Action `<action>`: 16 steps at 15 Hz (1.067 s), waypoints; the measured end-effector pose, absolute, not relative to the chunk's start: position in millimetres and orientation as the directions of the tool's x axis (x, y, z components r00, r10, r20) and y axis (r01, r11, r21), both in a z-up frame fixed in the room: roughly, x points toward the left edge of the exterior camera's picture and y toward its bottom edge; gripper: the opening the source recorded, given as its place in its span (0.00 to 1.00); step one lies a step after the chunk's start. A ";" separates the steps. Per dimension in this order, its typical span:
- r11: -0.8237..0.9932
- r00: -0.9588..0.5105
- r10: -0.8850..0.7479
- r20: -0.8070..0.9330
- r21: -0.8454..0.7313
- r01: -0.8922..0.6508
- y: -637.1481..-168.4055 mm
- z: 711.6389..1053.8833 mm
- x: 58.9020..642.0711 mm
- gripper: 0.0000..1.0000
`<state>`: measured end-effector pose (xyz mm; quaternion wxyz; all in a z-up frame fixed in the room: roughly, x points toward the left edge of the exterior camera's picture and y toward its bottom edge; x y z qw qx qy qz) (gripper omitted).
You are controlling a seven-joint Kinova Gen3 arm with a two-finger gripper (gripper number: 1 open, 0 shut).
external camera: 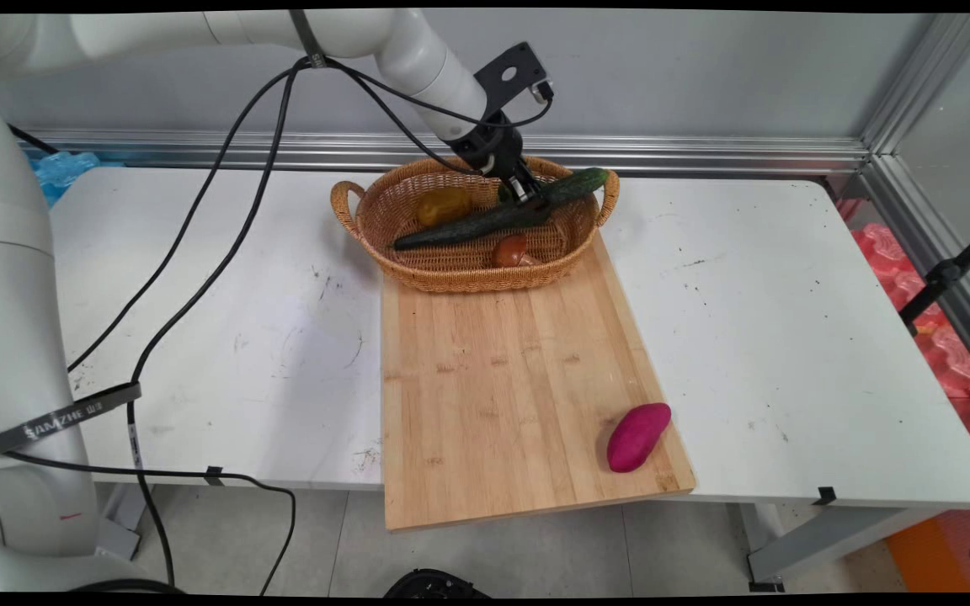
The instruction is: Place the picked object on the cutting board
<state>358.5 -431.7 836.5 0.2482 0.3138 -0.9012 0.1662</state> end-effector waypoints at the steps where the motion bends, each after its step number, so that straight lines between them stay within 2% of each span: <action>1: 0.748 -0.681 -0.482 0.551 -0.147 -0.648 -432.2 837.1 359.1 0.00; 7: 0.758 -0.694 -0.457 0.557 -0.165 -0.631 -427.9 854.2 365.1 0.00; 16: 0.777 -0.699 -0.418 0.581 -0.170 -0.606 -395.3 909.3 375.1 0.00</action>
